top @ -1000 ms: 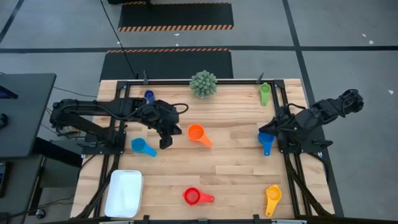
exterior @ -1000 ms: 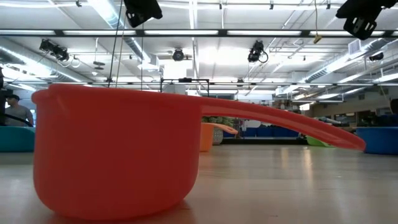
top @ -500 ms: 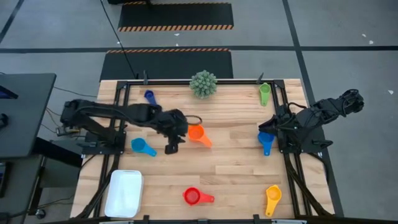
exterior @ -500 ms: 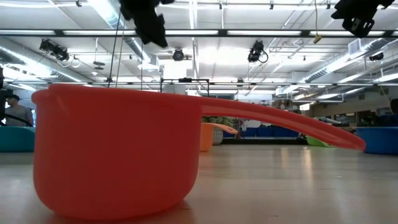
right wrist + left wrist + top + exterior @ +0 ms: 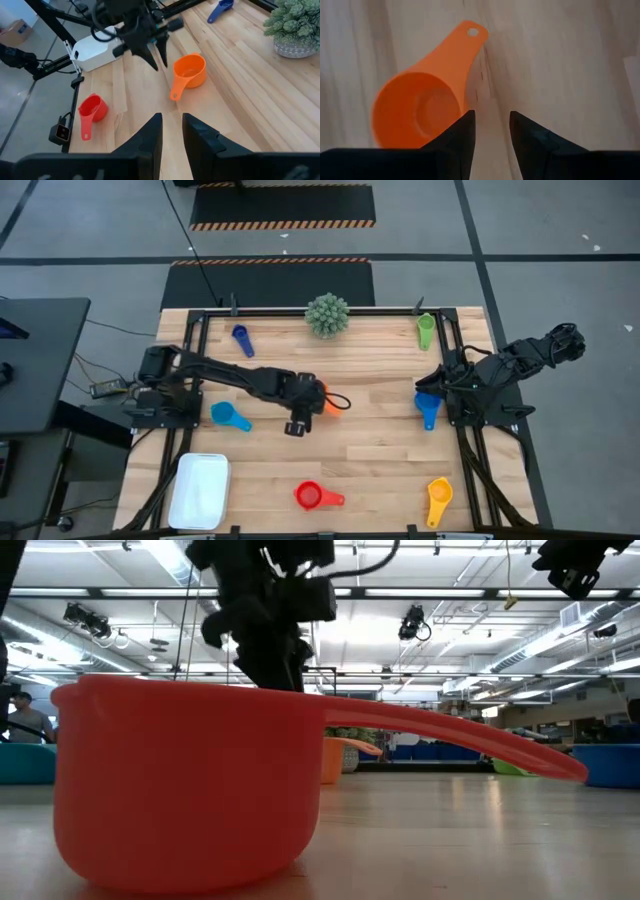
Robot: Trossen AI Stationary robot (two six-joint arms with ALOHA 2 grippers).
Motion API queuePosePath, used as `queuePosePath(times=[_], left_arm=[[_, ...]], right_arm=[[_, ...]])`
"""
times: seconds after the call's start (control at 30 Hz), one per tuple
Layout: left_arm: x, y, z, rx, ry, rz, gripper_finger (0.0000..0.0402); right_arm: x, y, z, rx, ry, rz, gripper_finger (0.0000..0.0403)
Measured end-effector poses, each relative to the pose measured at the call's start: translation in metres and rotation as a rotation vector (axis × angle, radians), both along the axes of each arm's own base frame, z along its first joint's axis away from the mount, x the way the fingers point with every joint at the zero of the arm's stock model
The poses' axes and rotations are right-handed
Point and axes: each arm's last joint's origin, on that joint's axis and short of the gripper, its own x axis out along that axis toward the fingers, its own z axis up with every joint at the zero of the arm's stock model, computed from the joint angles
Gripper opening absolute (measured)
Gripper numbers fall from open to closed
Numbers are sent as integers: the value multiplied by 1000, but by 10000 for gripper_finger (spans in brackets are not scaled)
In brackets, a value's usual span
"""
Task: Nest measuring cups in basket
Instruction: Adjust the orange measuring cup
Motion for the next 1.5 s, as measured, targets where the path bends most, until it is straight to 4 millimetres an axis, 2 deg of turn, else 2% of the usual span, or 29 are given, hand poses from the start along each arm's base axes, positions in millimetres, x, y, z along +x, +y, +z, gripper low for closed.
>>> queuePosePath(times=[0.17, 0.47, 0.73, 0.87, 1.03, 1.07, 1.23, 1.5], left_arm=[[6, 2, -11, 69, -2, 33, 128], [7, 8, -14, 91, 8, 65, 128], [12, 15, -42, 80, 91, 80, 126], [14, 15, -47, 75, 93, 93, 97], [15, 14, -47, 0, 69, 227, 17], [16, 14, -46, -37, 61, 266, 12], [17, 9, -43, -222, 32, 492, 11], [17, 2, -43, -232, 37, 479, 17]], right_arm=[[0, 0, 1, 4, -8, 1, 80], [1, 0, 1, 6, -14, 1, 80], [1, 0, 2, 9, -19, 1, 80], [2, 1, 3, 16, -34, 1, 80], [3, 1, 5, 26, -56, 1, 80], [2, 1, 5, 25, -54, 1, 80], [2, 1, 5, 25, -54, 1, 80], [2, 1, 5, -17, -53, 22, 80]])
